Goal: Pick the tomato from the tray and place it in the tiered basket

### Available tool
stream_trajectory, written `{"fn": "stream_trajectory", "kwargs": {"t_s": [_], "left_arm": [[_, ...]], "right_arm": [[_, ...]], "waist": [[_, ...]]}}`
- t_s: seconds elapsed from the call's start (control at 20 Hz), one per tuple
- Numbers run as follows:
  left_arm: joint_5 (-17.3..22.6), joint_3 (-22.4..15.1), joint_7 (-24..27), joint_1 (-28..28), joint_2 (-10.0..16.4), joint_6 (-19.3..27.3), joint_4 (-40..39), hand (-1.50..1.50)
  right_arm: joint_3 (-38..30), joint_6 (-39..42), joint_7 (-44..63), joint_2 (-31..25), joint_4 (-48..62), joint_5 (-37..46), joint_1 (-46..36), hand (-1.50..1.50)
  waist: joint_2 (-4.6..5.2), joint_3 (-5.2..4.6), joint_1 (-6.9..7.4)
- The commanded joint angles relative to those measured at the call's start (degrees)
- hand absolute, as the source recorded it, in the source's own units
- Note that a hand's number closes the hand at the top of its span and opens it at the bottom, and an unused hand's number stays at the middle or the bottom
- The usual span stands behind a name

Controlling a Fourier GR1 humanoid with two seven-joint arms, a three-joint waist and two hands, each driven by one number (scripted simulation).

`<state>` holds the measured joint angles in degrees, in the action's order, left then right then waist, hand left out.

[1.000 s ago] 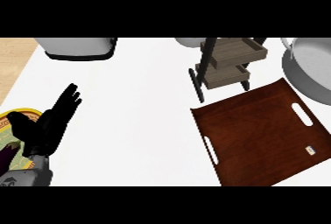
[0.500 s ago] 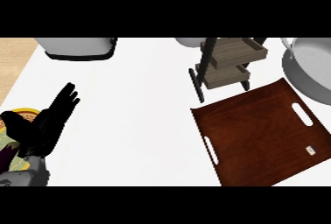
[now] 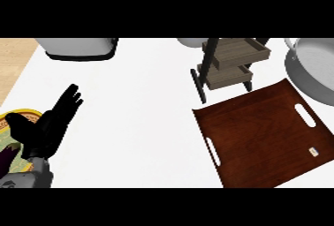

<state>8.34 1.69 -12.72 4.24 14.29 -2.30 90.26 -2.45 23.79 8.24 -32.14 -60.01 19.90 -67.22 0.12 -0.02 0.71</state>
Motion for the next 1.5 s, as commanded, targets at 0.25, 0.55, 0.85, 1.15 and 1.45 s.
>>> {"fn": "stream_trajectory", "kwargs": {"t_s": [0.25, 0.55, 0.85, 1.15, 1.45], "left_arm": [[0.1, 1.0, -0.1, -0.8, 0.7, -1.7, 0.9, 0.0], [-2.3, 0.2, 0.6, -0.1, -1.4, -0.1, 0.1, 0.0], [-1.1, 2.0, 1.4, -0.2, -1.2, -1.2, -2.3, 0.0], [-1.1, 2.1, 0.6, -0.9, -1.0, -1.4, -0.3, 0.0], [-1.1, 2.0, 0.1, 2.3, -1.3, -1.6, -2.2, 0.0]], "right_arm": [[-3.0, -13.9, -6.4, 6.7, 10.0, 3.8, -2.3, 1.5], [-1.3, -13.2, -3.9, 8.9, 9.5, 5.7, -5.1, -1.5], [-8.3, -14.8, -5.0, 9.5, 12.6, -0.1, -4.7, -1.5], [-16.5, -14.6, 0.1, 8.8, 16.1, -7.6, -8.8, -1.5], [-25.5, -16.2, 2.8, 4.3, 21.2, -14.6, -13.0, -1.5]], "waist": [[0.17, 0.01, 0.61], [-0.04, -0.01, -0.11], [-0.07, 0.01, -0.5], [-0.12, 0.03, -0.15], [0.23, 0.03, 0.07]]}}
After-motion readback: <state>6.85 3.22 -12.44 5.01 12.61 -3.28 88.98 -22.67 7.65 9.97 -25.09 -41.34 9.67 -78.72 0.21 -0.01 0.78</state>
